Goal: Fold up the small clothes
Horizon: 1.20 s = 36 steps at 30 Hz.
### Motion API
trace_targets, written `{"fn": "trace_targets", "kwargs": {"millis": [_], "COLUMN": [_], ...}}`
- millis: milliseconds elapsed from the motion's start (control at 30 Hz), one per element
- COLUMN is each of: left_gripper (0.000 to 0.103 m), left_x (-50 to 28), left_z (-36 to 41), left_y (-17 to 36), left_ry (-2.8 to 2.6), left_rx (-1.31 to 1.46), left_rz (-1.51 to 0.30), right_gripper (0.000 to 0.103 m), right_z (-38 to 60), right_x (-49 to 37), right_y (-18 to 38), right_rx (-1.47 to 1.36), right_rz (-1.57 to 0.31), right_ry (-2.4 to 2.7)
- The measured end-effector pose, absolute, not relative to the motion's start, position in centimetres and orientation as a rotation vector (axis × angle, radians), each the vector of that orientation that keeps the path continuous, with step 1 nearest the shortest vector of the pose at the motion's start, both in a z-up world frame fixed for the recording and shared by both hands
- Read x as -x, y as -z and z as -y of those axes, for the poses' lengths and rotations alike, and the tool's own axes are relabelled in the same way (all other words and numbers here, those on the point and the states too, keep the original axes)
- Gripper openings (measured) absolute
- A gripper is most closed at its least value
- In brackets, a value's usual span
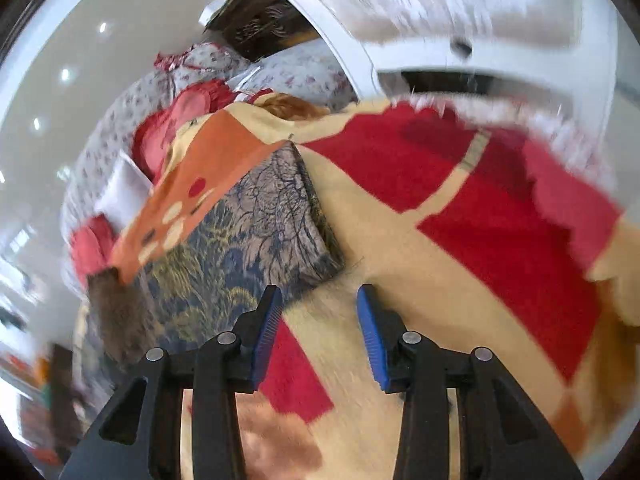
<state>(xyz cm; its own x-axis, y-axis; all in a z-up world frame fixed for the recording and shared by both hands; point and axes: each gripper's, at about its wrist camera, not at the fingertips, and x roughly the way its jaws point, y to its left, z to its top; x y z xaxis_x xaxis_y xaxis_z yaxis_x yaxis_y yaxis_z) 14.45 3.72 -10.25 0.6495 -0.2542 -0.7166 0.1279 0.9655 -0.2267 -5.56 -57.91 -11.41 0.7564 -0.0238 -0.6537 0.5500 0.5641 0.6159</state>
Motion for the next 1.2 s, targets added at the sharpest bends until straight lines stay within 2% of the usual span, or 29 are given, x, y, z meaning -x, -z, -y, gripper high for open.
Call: {"fn": "trace_targets", "kwargs": {"millis": [133, 167, 200, 233, 300, 433, 533, 667, 733, 900, 1200], "left_gripper": [0.103, 0.103, 0.103, 0.103, 0.103, 0.103, 0.103, 0.103, 0.103, 0.103, 0.102], "left_x": [-14.4, -14.4, -14.4, -14.4, -14.5, -14.3, -14.1, -15.2, -16.0, -18.1, -20.4], "left_z": [-3.8, -3.7, -3.7, -3.7, -3.6, -2.7, -2.6, -1.6, -1.0, 2.4, 10.6], "left_y": [10.2, 10.2, 10.2, 10.2, 10.3, 9.1, 6.8, 4.1, 3.5, 3.5, 7.0], "left_ry": [0.217, 0.217, 0.216, 0.216, 0.210, 0.182, 0.251, 0.351, 0.398, 0.496, 0.659], "left_rx": [0.159, 0.160, 0.159, 0.158, 0.149, 0.106, 0.226, 0.382, 0.454, 0.493, 0.394], "left_rz": [-0.837, -0.837, -0.837, -0.838, -0.842, -0.838, -0.789, -0.776, -0.789, -0.877, -1.067], "right_gripper": [0.022, 0.018, 0.004, 0.000, 0.000, 0.000, 0.000, 0.000, 0.000, 0.000, 0.000], "right_z": [59.3, 59.5, 59.7, 59.8, 59.5, 55.5, 49.1, 39.5, 34.6, 25.6, 22.7], "right_x": [5.4, 5.7, 6.1, 6.2, 6.6, 4.9, 1.3, -4.0, -6.6, -10.0, -9.2], "right_y": [12.6, 12.7, 12.7, 12.8, 12.1, 5.7, 0.0, -2.9, -2.0, 4.2, 5.7], "right_rx": [-1.048, -1.075, -1.097, -1.112, -1.106, -0.860, -0.684, -0.561, -0.513, -0.414, -0.276], "right_rz": [-0.540, -0.519, -0.511, -0.506, -0.493, -0.450, -0.402, -0.398, -0.443, -0.623, -0.630], "right_ry": [0.316, 0.313, 0.324, 0.345, 0.356, 0.284, 0.078, -0.200, -0.311, -0.409, -0.390]}}
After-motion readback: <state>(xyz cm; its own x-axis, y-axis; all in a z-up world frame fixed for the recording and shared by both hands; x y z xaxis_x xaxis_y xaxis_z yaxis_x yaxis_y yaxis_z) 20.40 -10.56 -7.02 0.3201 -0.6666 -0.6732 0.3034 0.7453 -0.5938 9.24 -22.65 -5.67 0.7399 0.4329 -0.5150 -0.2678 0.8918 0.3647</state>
